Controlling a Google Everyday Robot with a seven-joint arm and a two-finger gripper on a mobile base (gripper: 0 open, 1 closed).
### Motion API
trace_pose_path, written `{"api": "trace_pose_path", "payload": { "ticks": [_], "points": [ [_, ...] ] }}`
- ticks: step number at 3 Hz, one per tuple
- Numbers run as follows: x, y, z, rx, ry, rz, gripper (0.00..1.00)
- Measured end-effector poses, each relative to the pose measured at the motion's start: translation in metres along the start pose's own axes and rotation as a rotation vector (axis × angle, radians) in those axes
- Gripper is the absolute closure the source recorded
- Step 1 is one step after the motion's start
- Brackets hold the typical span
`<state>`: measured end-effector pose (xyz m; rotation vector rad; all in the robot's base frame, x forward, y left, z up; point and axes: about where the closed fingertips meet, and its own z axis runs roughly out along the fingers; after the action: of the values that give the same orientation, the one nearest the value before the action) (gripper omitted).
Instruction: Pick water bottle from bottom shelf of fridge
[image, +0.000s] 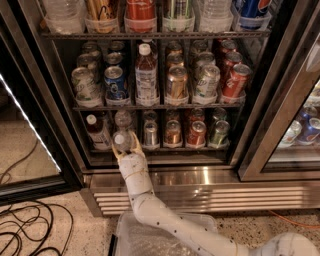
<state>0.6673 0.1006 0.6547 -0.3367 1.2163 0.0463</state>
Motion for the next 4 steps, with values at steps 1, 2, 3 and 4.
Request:
{"api": "trace_pose_path", "payload": {
  "ticks": [1,2,3,4],
  "points": [
    [-0.073,-0.007,-0.046,-0.135,-0.082,0.095,1.00],
    [-0.116,-0.015,-0.093,-0.281,-0.089,0.263,1.00],
    [-0.123,-0.035,-0.133,-0.393,0.000,0.379,1.00],
    [-0.126,-0.053,-0.166,-0.483,0.109,0.381,1.00]
  ]
}}
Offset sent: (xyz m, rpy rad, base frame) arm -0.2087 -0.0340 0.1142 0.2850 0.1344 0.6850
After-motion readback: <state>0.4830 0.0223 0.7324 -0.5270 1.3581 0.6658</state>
